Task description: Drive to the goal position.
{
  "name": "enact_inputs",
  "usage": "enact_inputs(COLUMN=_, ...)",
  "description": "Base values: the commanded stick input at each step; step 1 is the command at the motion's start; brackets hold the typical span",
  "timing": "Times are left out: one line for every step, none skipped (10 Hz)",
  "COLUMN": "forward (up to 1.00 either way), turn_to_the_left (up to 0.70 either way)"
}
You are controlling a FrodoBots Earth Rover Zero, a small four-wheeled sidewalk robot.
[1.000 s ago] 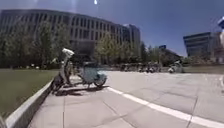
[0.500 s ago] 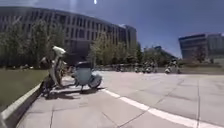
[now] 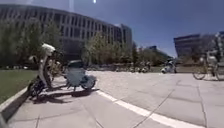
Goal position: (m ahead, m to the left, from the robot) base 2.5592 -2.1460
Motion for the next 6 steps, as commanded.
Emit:
enact_inputs(forward=0.37, turn_to_the_left=0.0)
enact_inputs(forward=0.11, turn_to_the_left=0.0)
enact_inputs(forward=0.09, turn_to_the_left=0.0)
enact_inputs(forward=0.07, turn_to_the_left=0.0)
enact_inputs(forward=0.06, turn_to_the_left=0.0)
enact_inputs(forward=0.06, turn_to_the_left=0.0)
